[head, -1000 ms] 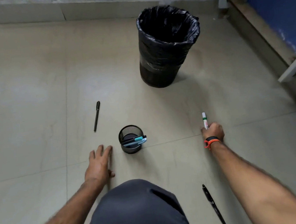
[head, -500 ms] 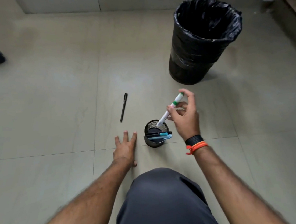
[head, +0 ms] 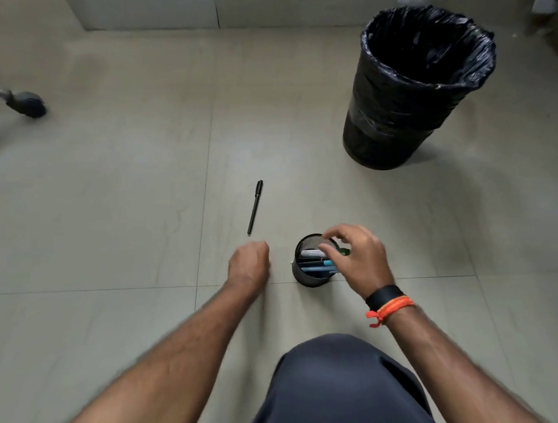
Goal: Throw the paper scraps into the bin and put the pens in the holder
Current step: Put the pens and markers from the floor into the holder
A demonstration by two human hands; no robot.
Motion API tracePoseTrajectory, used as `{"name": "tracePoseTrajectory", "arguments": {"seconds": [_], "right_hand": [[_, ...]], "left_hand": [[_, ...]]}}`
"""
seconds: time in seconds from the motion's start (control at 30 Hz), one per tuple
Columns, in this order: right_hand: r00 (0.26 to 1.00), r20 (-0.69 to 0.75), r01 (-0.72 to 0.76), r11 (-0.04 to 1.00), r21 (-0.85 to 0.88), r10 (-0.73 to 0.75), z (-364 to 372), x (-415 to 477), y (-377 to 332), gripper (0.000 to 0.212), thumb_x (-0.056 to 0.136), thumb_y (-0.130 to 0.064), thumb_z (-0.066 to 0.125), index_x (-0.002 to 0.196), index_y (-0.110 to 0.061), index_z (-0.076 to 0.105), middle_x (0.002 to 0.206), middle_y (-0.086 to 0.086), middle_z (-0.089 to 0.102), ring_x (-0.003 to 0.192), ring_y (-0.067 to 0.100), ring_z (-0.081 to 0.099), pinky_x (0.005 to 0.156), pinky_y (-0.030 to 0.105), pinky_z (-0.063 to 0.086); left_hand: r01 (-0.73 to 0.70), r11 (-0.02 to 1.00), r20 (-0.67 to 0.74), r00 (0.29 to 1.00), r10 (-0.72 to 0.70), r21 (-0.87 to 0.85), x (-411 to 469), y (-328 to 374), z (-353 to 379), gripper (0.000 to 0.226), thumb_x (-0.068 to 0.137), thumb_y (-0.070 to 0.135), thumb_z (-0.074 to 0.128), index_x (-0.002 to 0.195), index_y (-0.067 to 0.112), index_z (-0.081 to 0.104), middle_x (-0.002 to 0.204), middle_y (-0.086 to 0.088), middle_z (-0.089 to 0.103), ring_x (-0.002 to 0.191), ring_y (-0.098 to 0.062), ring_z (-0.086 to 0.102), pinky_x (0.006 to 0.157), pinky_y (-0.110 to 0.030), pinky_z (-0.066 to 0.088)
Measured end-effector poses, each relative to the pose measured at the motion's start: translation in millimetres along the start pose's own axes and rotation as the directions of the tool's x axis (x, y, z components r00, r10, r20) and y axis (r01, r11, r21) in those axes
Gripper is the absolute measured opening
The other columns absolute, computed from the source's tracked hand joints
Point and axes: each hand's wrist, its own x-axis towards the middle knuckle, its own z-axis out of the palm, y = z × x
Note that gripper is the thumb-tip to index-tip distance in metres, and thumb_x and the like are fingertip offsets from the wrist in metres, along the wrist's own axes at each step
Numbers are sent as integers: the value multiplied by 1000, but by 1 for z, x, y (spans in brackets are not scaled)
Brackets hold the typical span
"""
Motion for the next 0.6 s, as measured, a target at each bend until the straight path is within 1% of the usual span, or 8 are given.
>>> {"name": "tracePoseTrajectory", "arguments": {"seconds": [0.03,0.1,0.2,0.33,0.43,0.5,0.57,0.6], "right_hand": [[999,-47,-21,999,49,23,-3,-2,0,7,81,-19,75,86,-20,70,86,-10,71,84,15,63,78,30,52],[990,-109,-77,988,135,92,-7,-9,-1,6,81,-18,75,83,-20,70,81,-10,70,78,13,66,76,30,54],[980,-133,-119,970,211,150,-12,-25,-4,9,82,-15,75,81,-22,69,79,-12,71,76,8,68,76,29,56],[965,-161,-160,952,259,206,-27,-53,-5,13,82,-12,75,80,-24,70,77,-14,71,76,5,68,75,18,54],[952,-184,-196,949,245,244,-38,-65,1,16,83,-12,74,78,-26,69,79,-14,71,75,6,68,74,18,54],[941,-175,-240,936,259,290,-40,-68,1,14,84,-12,73,78,-24,69,74,-12,71,74,6,68,73,20,55],[929,-181,-264,920,290,324,-44,-67,-3,13,84,-11,72,78,-22,69,74,-12,71,73,5,67,73,22,55],[924,-190,-266,915,303,331,-46,-64,-6,12,85,-12,72,78,-21,69,74,-11,71,73,5,67,73,23,55]], "left_hand": [[34,998,-78,996,-39,-59,12,-5,-8,23,91,22,58,106,4,61,108,-19,66,101,-39,62,79,-41,50],[99,982,-175,976,-127,-164,33,-13,-23,29,92,33,60,104,6,61,106,-17,66,99,-39,62,78,-41,50],[155,954,-217,953,-213,-258,60,-16,-30,38,87,39,67,106,6,60,105,-15,66,98,-37,63,76,-40,50],[148,964,-165,969,-186,-222,74,-11,-26,24,89,22,65,102,3,61,107,-18,63,100,-37,62,76,-40,49],[162,954,-125,972,-198,-254,72,-6,-30,12,86,6,59,96,1,65,101,-21,67,97,-38,64,73,-39,51],[195,897,-24,975,-222,-397,67,-1,-40,12,76,6,65,85,4,71,87,-18,72,85,-32,70,66,-33,54],[198,757,76,978,-194,-622,61,9,-55,12,69,7,69,81,6,72,76,-15,72,68,-26,72,58,-27,56],[188,665,119,982,-148,-723,55,15,-66,19,68,3,71,86,6,68,76,-17,71,64,-26,70,58,-30,59]]}}
